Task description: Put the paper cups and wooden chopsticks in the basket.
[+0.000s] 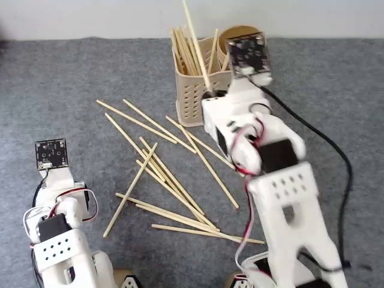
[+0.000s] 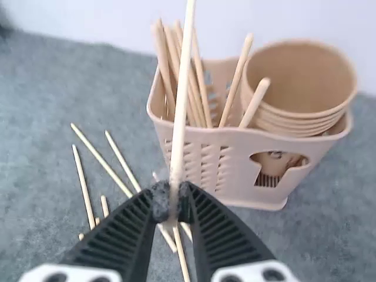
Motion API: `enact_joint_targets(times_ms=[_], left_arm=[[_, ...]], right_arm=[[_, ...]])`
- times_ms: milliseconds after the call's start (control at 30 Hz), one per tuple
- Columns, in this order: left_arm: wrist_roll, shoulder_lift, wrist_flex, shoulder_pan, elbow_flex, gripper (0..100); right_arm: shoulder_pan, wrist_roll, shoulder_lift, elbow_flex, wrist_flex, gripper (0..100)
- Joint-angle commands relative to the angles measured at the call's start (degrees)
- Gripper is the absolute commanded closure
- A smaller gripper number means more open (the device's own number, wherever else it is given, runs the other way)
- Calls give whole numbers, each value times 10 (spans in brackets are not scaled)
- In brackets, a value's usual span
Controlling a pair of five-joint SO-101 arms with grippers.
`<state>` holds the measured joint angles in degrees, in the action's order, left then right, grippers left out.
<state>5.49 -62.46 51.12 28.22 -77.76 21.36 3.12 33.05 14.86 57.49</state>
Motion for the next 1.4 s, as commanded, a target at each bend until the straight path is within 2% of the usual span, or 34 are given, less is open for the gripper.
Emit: enact_joint_targets(times_ms=[0, 167, 400, 533, 700, 933, 1033, 1233, 1367], left_arm=[[7, -7, -11, -4, 7, 927], [7, -7, -11, -4, 7, 927], [7, -8, -11, -4, 7, 927], [7, -9, -11, -2, 7, 927], [5, -9, -10, 0, 10, 927], [4, -10, -7, 1, 15, 928], [3, -10, 5, 25, 28, 928], [3, -10, 13, 36, 41, 927], [3, -10, 21, 37, 58, 927]], right_arm=[[5, -16, 76, -33, 41, 991], [33, -18, 145, -31, 144, 991], [136, -43, 211, -30, 310, 991], [145, -44, 205, -4, 363, 991], [146, -88, 206, 130, 344, 991], [146, -103, 201, 331, 203, 991], [151, -120, 200, 382, 175, 985], [150, -121, 200, 376, 226, 830], [150, -120, 199, 309, 247, 836]])
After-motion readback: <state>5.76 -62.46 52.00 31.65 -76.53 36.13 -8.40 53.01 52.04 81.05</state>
